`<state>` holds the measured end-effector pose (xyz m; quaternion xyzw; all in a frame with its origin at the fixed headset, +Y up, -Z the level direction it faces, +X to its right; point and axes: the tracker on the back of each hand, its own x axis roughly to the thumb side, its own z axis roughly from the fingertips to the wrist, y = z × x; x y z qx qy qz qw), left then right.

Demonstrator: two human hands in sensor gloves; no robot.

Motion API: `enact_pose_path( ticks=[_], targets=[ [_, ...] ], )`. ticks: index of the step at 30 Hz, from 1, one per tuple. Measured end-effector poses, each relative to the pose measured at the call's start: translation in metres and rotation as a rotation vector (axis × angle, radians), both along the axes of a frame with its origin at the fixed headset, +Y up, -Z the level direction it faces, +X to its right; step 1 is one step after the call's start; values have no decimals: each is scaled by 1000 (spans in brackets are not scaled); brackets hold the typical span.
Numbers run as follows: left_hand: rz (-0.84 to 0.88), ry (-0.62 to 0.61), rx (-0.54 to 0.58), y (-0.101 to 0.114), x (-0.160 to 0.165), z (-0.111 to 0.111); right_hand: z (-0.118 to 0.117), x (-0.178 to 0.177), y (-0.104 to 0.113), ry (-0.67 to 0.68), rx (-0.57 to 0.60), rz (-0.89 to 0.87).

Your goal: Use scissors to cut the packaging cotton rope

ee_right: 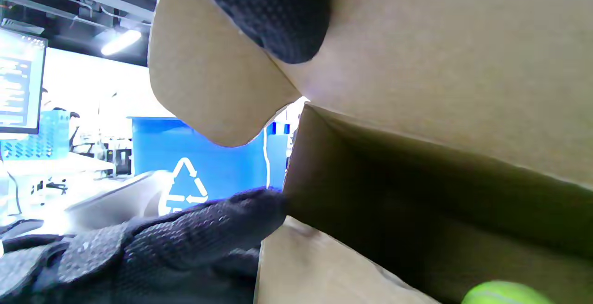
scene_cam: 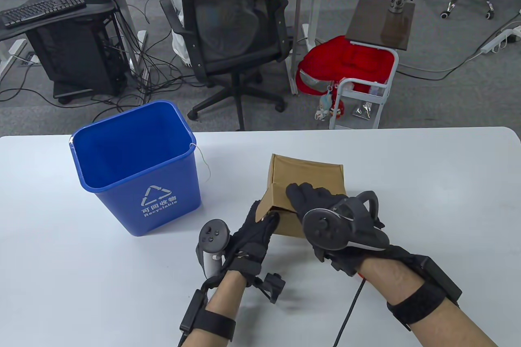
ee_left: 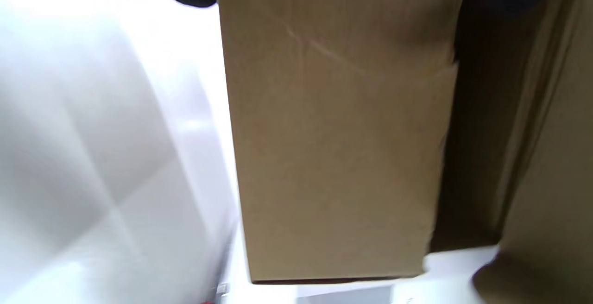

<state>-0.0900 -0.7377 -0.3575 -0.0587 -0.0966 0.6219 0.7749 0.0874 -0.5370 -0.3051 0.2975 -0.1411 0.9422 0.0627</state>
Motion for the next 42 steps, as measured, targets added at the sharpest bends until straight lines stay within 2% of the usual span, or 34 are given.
enact_pose_path(
  ticks=[2, 4, 6, 7, 9, 11, 14, 17, 19, 20, 22, 23, 25, 28, 31, 33, 34, 36, 38, 42],
  targets=[
    [-16, 86, -22, -2, 0, 1, 2, -4, -1, 25, -48, -29],
    [92, 87, -13, -10, -3, -1, 3, -6, 1, 33, -35, 0],
    [199, 95, -53, -14, -5, -2, 0, -7, 6, 30, -2, 32],
    [205, 95, -45, -15, -6, -2, -1, -7, 8, 21, 5, 37],
    [175, 117, -13, -14, -10, -2, -12, -6, 17, -6, 44, 51],
    [123, 190, 12, -15, -15, -2, -23, -1, 28, -36, 97, 27],
    [139, 191, 26, -19, -23, -4, -37, 4, 40, -54, 62, -28],
    [173, 182, 35, -18, -25, -5, -52, 10, 53, -119, 194, 13],
    [186, 184, 30, -18, -26, -4, -74, 24, 66, -232, 331, 41],
    [204, 184, 17, -19, -26, -4, -84, 31, 70, -277, 350, 59],
    [259, 188, -22, -22, -29, -3, -111, 57, 76, -528, 345, 117],
    [270, 192, -28, -23, -30, -3, -117, 66, 77, -597, 331, 130],
    [293, 200, -40, -24, -33, -3, -126, 89, 76, -691, 323, 46],
    [299, 200, -34, -22, -34, -4, -124, 103, 68, -642, 291, -83],
    [301, 198, -25, -21, -34, -5, -114, 101, 58, -576, 366, -50],
    [329, 192, -25, -22, -33, -5, -101, 89, 51, -467, 456, -12],
    [338, 191, -18, -22, -33, -5, -95, 81, 47, -389, 460, 9],
    [336, 192, -12, -22, -34, -5, -83, 59, 30, -175, 329, 60],
    [329, 190, -1, -21, -35, -5, -74, 40, 11, -58, 172, 107],
    [323, 162, 17, -19, -35, -6, -57, 3, -29, 55, -20, 257]
  ],
)
